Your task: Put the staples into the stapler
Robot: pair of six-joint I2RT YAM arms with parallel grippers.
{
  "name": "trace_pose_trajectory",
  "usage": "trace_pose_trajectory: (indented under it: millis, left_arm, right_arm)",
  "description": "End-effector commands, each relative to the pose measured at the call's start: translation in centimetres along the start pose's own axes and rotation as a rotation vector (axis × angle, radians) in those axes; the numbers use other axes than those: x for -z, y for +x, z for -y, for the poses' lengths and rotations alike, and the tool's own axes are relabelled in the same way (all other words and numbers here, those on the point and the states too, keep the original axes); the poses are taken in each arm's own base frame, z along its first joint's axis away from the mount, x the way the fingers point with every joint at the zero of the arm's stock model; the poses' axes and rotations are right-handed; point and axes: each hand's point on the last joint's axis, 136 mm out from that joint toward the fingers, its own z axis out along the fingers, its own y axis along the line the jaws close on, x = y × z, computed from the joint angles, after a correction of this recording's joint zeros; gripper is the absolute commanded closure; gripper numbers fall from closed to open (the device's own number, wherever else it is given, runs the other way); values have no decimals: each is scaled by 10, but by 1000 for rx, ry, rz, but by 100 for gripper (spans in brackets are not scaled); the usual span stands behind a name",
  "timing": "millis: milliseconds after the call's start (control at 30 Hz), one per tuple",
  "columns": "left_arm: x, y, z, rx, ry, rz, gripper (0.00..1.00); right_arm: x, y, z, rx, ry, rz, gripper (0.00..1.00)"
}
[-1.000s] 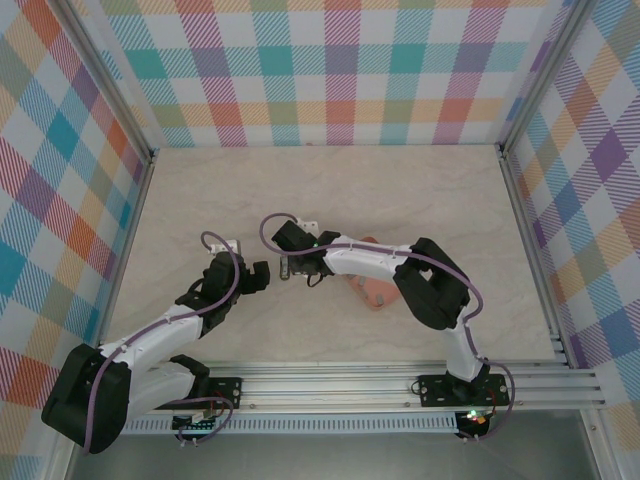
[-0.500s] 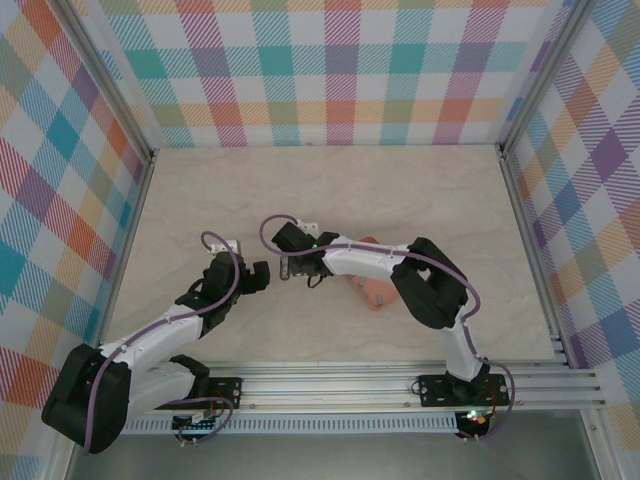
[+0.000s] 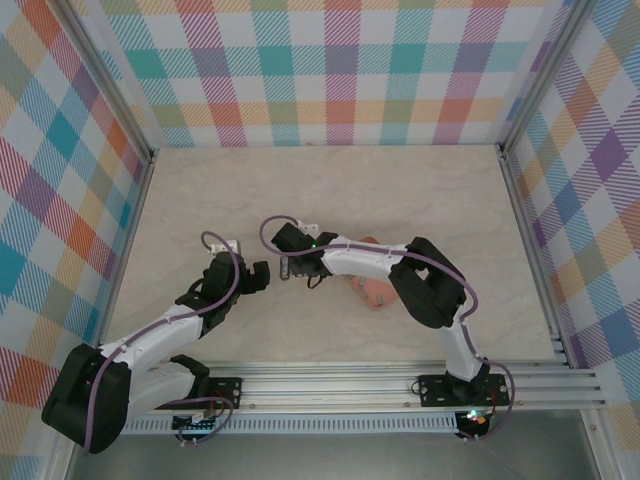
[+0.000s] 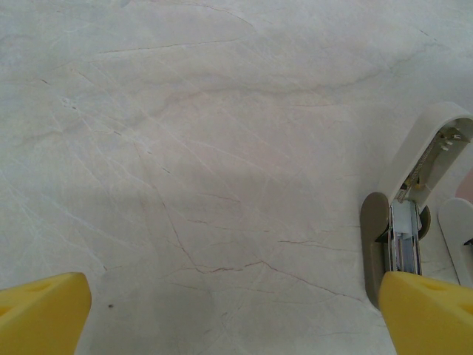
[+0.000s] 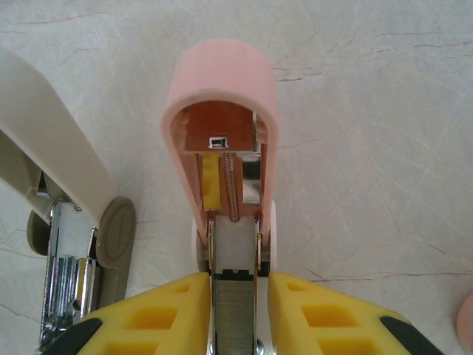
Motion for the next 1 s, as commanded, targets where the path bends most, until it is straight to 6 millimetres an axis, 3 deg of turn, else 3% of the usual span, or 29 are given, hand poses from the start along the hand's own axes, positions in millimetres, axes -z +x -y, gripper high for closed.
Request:
trace_pose_trajectory:
  millis: [0, 200, 500, 733, 967]
  left_arm:
    - [3, -15, 1, 6, -2, 41, 0]
    - [8, -23, 6, 9, 28, 61, 0]
    - [15, -35, 30, -20, 144, 68, 0]
    - [13, -29, 46, -65, 224, 27, 0]
    - [16, -30, 48, -72, 236, 20, 0]
  right_arm:
    - [11, -7, -6, -7, -15, 15, 73]
    - [49, -26, -2, 3, -43, 64, 73]
    - [81, -17, 56, 143, -49, -48, 72]
    - [81, -5, 116, 405, -65, -239, 68]
    - [70, 5, 141, 519, -96, -373, 68]
